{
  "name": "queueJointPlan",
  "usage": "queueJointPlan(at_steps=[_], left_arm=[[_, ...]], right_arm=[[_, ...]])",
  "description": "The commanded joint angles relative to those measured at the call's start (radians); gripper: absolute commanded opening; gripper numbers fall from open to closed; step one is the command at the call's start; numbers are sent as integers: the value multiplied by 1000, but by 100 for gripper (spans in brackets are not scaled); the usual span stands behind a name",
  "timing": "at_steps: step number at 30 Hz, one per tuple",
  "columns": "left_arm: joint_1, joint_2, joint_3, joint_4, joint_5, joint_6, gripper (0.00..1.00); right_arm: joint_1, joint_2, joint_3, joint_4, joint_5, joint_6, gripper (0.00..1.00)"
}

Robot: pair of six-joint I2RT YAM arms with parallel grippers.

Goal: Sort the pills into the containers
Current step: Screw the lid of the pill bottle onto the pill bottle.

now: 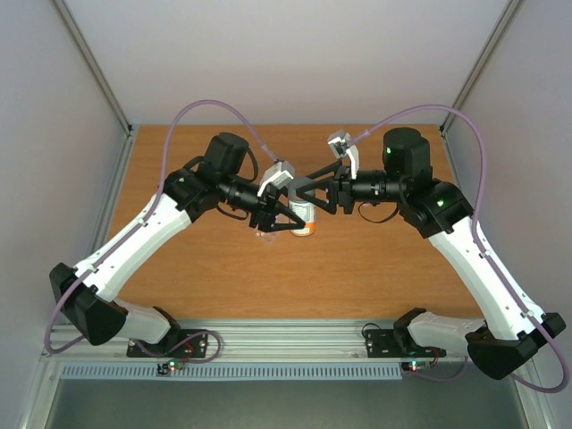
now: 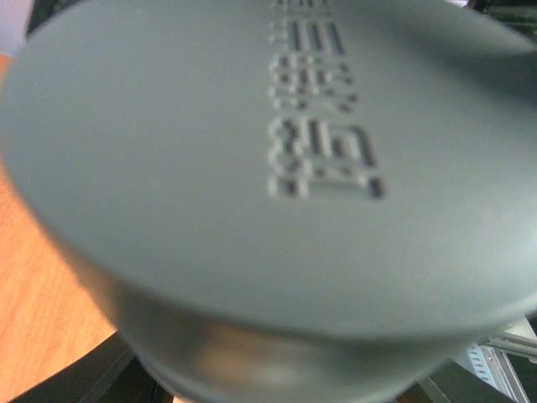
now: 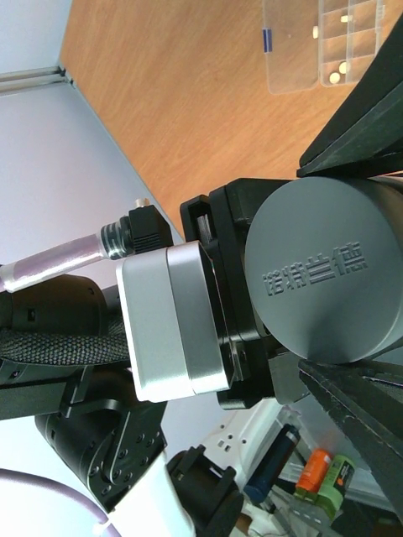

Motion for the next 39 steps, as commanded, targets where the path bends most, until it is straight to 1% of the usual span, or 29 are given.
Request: queueJointPlan(at_steps=[1, 4, 6, 14, 17, 21, 23, 28, 36, 39], left_arm=[[-8, 10, 38, 13, 4, 11, 0], [-8, 13, 47, 12, -6, 13, 0], [-8, 17, 55, 14, -18, 9, 0], [-14, 15, 65, 80, -109, -46, 0], [-22, 11, 59, 129, -155, -86, 0], [-48, 15, 65, 170, -275, -114, 0], [-58, 19, 66, 198, -319, -153, 0], [-106, 34, 86, 247, -468, -197, 0], [-164, 30, 85, 342, -678, -259, 0], [-189, 33, 91, 366, -774, -270, 0]], right_arm=[[-4, 7, 16, 8, -40, -11, 43], [-4, 6, 15, -6, -40, -18, 37], [-4, 3, 11, -9, -32, -21, 35], [-4, -18, -25, -28, 54, -24, 28], [-2, -28, -54, -18, 89, -13, 27], [2, -30, -78, -19, 143, -4, 27], [9, -28, -81, -26, 187, 0, 26], [36, -15, -96, -40, 291, 11, 24], [84, -28, -153, -11, 436, 48, 23], [117, -23, -164, -10, 515, 62, 22]])
